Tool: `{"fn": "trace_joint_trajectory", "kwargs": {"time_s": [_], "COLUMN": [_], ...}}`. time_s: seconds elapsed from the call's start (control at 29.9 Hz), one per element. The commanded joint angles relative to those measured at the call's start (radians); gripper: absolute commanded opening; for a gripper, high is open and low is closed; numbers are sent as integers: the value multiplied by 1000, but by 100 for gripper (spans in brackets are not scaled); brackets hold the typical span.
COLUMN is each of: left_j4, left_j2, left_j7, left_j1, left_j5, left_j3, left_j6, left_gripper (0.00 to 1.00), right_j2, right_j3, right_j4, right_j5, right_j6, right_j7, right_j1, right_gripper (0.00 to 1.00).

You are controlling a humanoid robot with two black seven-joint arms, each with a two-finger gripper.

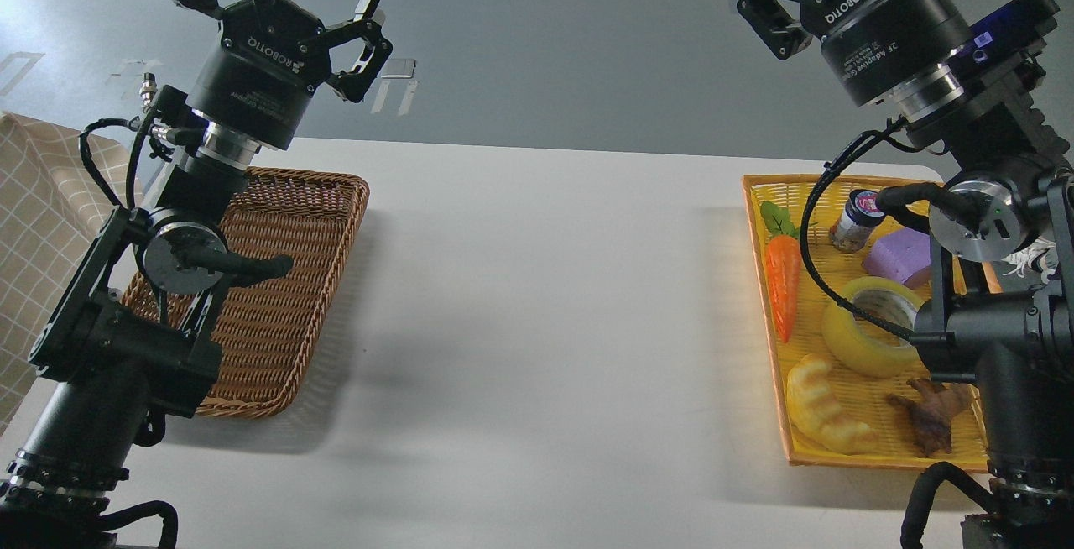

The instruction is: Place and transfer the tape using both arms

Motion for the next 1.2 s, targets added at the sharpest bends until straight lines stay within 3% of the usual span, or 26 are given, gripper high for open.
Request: {"fn": "trace_joint_trajectory", "kwargs": {"time_s": [0.0,1.17], "left_j4": [5,8], "left_j2": [-2,-3], "left_j7": [2,-4], "left_j1": [0,-14], "left_j5": [-1,-1], "left_j3": [0,-1], "left_j6": [28,38], "left_gripper": [98,98], "right_j2": [0,0], "right_j3": [-3,-5], "right_j4": [0,8], "right_j5": [-1,-3], "right_j6": [0,-3], "right_j7": [0,-1], "right_j1": [0,-51], "right_gripper": [100,100]}}
